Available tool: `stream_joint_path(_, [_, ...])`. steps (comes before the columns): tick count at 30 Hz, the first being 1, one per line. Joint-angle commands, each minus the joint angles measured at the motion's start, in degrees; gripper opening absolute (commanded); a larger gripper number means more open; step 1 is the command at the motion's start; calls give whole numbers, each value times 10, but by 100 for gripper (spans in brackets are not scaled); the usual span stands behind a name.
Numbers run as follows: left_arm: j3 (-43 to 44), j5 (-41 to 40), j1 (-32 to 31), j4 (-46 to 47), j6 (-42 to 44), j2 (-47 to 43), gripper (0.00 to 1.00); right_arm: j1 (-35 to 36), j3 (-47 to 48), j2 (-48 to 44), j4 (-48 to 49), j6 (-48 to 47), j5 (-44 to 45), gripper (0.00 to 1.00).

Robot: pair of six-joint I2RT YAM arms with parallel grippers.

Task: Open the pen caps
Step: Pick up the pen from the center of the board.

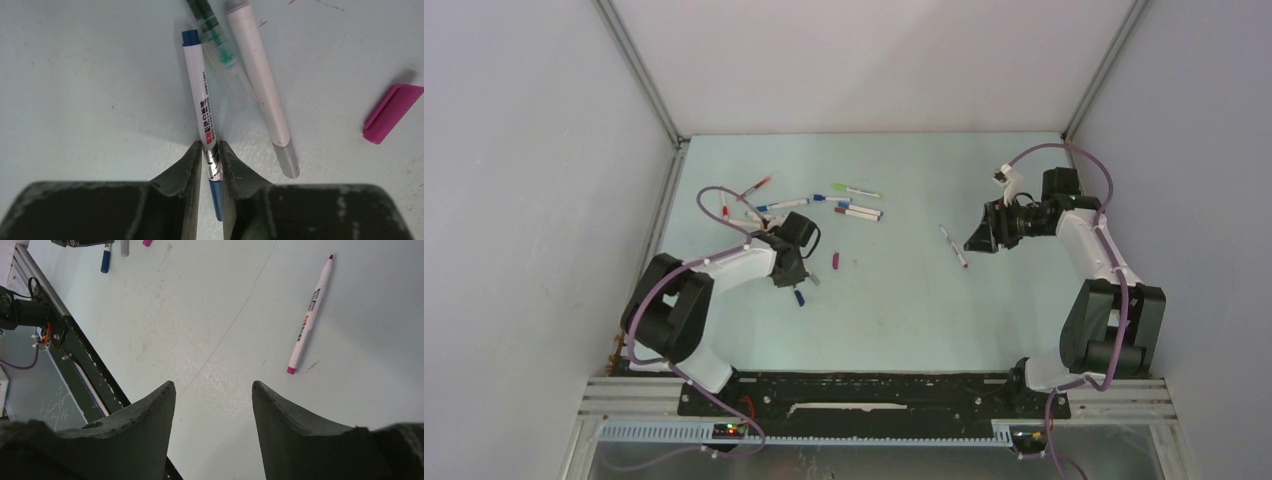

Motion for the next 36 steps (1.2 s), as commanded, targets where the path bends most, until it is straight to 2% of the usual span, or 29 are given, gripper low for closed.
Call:
stream_joint_path(1, [-1, 8, 7, 25, 8, 27, 21, -6, 16, -17, -2, -4, -16, 61])
stream_joint_path(6, [-20, 22, 7, 50, 3, 26, 12, -8, 16, -14, -2, -4, -15, 61])
stream_joint_path(9, [-24, 14, 6, 47, 4, 8, 1, -8, 16, -13, -2, -4, -14, 61])
stream_joint_path(17, [-25, -35, 5, 11, 9, -122, 0, -6, 16, -10, -4, -6, -18, 61])
stream_joint_path(22, [-39, -19, 5, 12, 23, -206, 0, 0, 16, -14, -12, -18, -35, 61])
stream_joint_path(25, [-68, 33, 5, 59, 47, -262, 0, 8, 16, -23, -30, -45, -61, 61])
stream_joint_path(31, [-149, 190, 0, 241, 65, -392, 0, 44, -10, -75, -31, -84, -103, 61])
stream_joint_path(36, [-167, 238, -47, 353, 76, -420, 0, 62, -46, -125, -24, -122, -168, 61])
